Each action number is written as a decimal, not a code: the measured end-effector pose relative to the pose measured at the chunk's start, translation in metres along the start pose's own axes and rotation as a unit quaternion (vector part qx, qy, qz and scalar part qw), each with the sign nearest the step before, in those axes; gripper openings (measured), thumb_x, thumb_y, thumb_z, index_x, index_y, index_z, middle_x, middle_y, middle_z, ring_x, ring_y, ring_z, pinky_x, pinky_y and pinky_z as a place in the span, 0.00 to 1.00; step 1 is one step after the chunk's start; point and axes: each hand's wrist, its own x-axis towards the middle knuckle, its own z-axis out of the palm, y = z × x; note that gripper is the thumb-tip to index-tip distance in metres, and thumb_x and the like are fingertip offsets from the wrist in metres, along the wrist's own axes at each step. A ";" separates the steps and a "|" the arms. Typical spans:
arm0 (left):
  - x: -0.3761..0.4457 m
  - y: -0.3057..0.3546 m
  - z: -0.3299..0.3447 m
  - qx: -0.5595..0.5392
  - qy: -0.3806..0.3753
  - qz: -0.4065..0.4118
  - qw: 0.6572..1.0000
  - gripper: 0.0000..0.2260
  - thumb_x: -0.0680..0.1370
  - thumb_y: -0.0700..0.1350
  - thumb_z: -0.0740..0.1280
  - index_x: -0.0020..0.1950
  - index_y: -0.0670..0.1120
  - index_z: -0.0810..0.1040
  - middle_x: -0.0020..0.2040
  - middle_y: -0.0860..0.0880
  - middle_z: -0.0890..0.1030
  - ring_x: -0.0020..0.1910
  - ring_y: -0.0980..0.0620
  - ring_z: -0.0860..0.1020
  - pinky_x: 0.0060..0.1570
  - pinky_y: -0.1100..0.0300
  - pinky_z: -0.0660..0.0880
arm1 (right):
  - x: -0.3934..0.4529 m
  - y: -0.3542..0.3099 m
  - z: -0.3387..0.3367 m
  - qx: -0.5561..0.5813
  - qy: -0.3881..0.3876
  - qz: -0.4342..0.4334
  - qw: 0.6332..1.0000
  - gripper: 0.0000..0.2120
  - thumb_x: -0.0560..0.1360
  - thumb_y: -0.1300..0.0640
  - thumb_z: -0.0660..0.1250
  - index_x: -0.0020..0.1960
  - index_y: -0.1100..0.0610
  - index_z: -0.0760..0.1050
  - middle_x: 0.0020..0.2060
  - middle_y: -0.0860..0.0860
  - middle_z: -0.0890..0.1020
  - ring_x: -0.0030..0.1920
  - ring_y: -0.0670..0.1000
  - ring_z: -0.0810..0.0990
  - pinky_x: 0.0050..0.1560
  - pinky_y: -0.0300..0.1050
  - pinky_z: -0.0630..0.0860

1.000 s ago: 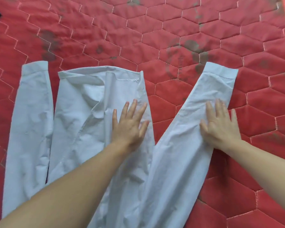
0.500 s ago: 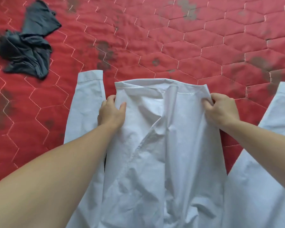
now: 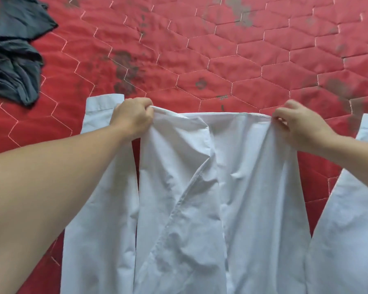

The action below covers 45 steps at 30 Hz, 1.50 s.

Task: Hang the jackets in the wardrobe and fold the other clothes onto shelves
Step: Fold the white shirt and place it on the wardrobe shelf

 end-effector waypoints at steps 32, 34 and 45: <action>-0.057 0.021 0.059 -0.260 0.095 -0.019 0.961 0.05 0.76 0.42 0.64 0.46 0.49 0.79 0.47 0.50 0.83 0.52 0.49 0.80 0.52 0.59 0.74 | -0.050 -0.015 0.046 -0.057 -0.100 0.094 0.989 0.38 0.73 0.33 0.39 0.79 0.49 0.49 0.79 0.51 0.48 0.79 0.53 0.45 0.76 0.53 0.43; -0.058 0.007 0.045 -0.258 0.101 -0.096 0.956 0.05 0.79 0.41 0.61 0.48 0.49 0.76 0.43 0.53 0.81 0.47 0.51 0.80 0.49 0.59 0.74 | -0.052 -0.002 0.041 -0.062 -0.109 0.101 0.987 0.38 0.73 0.33 0.38 0.79 0.49 0.48 0.79 0.52 0.47 0.79 0.53 0.44 0.76 0.52 0.43; -0.100 0.019 0.045 -0.333 -0.093 -0.100 0.933 0.03 0.77 0.48 0.69 0.44 0.50 0.78 0.35 0.51 0.80 0.37 0.50 0.77 0.40 0.55 0.75 | -0.043 -0.125 0.048 0.021 -0.011 0.021 0.999 0.25 0.73 0.40 0.54 0.61 0.53 0.77 0.66 0.55 0.75 0.67 0.57 0.72 0.68 0.55 0.59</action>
